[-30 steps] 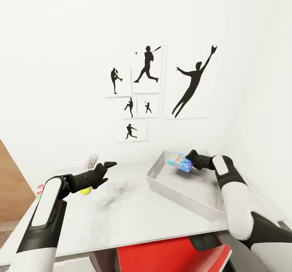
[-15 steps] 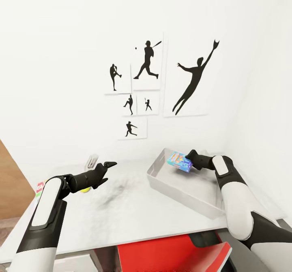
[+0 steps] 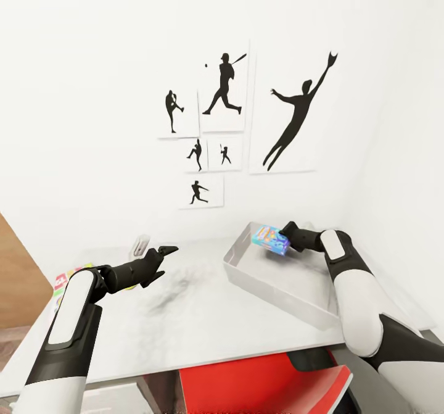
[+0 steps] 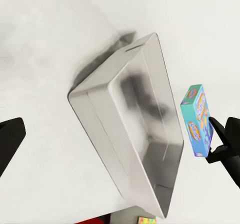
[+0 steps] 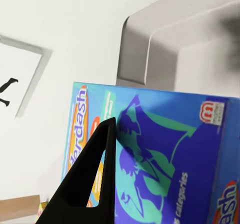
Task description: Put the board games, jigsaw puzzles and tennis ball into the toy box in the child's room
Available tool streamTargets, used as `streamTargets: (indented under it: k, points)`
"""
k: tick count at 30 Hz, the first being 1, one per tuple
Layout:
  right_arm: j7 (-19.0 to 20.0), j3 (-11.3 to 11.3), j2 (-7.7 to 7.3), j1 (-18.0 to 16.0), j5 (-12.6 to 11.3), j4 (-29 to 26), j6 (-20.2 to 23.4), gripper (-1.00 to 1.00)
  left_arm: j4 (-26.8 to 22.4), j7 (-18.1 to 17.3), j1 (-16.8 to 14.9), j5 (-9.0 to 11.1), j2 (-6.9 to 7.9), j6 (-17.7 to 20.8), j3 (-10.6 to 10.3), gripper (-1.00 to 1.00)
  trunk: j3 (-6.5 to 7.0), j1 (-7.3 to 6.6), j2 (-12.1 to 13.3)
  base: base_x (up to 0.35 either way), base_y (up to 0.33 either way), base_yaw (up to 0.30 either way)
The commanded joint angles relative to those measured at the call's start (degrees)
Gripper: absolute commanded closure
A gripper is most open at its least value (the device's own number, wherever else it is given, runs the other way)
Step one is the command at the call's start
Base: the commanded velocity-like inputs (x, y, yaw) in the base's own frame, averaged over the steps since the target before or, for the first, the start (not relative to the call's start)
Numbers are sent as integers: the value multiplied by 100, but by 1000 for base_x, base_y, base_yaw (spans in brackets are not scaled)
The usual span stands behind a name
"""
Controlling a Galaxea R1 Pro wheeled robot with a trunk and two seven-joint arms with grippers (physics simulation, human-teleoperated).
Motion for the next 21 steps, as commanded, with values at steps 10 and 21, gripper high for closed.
streamTargets:
  k: [10, 21]
  points:
    - [54, -29, 102, -67, 26, 12, 18, 100, -4, 59, -9, 53, -8, 22, 11, -100, -106, 4, -14, 0, 0, 0]
    - [55, -28, 144, -83, 29, 14, 18, 100, -4, 59, -9, 48, -9, 22, 11, -100, -209, 4, -14, 0, 0, 0]
